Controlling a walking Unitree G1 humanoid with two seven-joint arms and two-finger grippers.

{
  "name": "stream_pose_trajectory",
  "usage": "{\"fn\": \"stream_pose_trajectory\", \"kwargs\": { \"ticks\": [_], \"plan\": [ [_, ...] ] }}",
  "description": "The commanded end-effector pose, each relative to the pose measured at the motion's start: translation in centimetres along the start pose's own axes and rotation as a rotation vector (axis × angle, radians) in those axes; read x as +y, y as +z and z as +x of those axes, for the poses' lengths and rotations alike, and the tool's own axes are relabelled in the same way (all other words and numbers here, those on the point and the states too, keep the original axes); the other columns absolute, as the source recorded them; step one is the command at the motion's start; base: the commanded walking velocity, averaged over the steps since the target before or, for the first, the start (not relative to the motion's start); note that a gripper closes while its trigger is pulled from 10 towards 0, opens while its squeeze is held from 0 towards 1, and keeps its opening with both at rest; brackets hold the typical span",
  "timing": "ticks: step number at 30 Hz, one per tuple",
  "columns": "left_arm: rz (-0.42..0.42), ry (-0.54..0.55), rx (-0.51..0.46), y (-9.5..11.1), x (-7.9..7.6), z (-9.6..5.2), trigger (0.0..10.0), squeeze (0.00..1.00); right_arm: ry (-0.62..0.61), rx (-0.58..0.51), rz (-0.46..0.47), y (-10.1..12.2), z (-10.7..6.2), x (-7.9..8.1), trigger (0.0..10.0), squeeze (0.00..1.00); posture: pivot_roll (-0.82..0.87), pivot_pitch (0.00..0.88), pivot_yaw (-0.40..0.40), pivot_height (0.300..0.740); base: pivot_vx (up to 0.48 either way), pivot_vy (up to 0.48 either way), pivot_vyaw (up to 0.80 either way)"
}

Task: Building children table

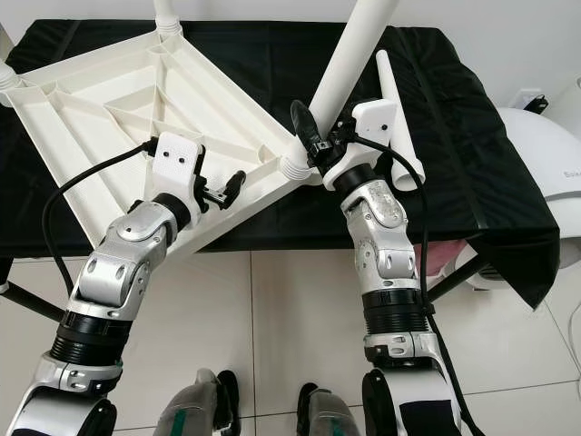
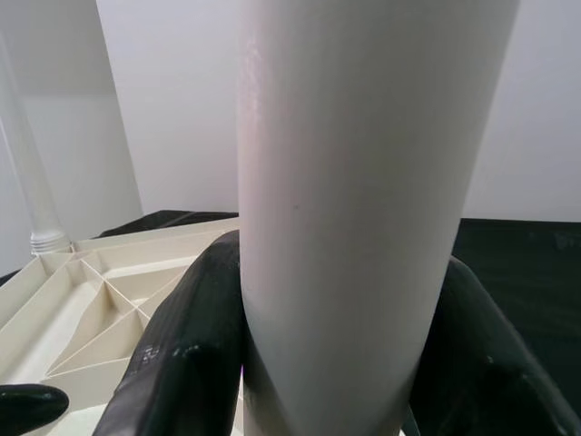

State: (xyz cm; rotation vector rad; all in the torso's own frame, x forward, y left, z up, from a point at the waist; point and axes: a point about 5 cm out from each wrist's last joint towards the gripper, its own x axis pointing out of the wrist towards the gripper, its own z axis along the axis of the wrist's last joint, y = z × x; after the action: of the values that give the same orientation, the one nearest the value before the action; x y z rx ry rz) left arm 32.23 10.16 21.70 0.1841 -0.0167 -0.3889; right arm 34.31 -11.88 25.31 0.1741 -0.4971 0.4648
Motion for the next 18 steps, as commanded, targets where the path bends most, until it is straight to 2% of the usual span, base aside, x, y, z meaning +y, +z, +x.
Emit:
{"fn": "stream_pose_trajectory", "kwargs": {
  "ticks": [1, 4, 6, 7, 9, 10, 12, 18],
  "plan": [
    [0.006, -0.062, 0.006, 0.2, -0.8, 0.0, 10.0, 0.00, 0.000, -0.027, 0.000, 0.4, -0.1, 0.0, 10.0, 0.00, -0.04, 0.163, -0.020, 0.740, 0.000, 0.000, 0.00],
    [0.017, -0.103, 0.016, 0.1, -1.6, -0.1, 10.0, 0.00, -0.001, -0.029, -0.002, 0.4, -0.1, 0.0, 10.0, 0.00, -0.04, 0.163, -0.020, 0.740, 0.000, 0.000, 0.00],
    [0.020, -0.161, 0.015, 0.3, -2.8, -0.1, 10.0, 0.00, -0.002, -0.030, -0.004, 0.5, -0.1, -0.1, 10.0, 0.00, -0.04, 0.163, -0.020, 0.740, 0.000, 0.000, 0.00],
    [0.020, -0.161, 0.015, 0.3, -2.8, -0.1, 10.0, 0.00, -0.002, -0.030, -0.004, 0.5, -0.1, -0.1, 10.0, 0.00, -0.04, 0.163, -0.020, 0.740, 0.000, 0.000, 0.00],
    [0.039, -0.237, 0.021, 0.4, -4.5, 0.1, 10.0, 0.00, -0.002, -0.032, -0.005, 0.5, -0.1, -0.1, 10.0, 0.00, -0.04, 0.156, -0.016, 0.740, 0.000, 0.000, 0.00],
    [0.039, -0.237, 0.021, 0.4, -4.5, 0.1, 10.0, 0.00, -0.002, -0.032, -0.005, 0.5, -0.1, -0.1, 10.0, 0.00, -0.04, 0.156, -0.016, 0.740, 0.000, 0.000, 0.00],
    [0.058, -0.287, 0.030, 0.3, -5.7, 0.3, 10.0, 0.00, -0.001, -0.033, -0.005, 0.5, -0.1, -0.1, 10.0, 0.00, -0.04, 0.155, -0.016, 0.740, 0.000, 0.000, 0.00],
    [0.073, -0.344, 0.068, 0.1, -7.2, 1.2, 10.0, 0.00, -0.005, -0.038, -0.012, 0.7, -0.2, -0.2, 10.0, 0.00, -0.05, 0.150, -0.005, 0.740, 0.000, 0.000, 0.00]
  ]
}}
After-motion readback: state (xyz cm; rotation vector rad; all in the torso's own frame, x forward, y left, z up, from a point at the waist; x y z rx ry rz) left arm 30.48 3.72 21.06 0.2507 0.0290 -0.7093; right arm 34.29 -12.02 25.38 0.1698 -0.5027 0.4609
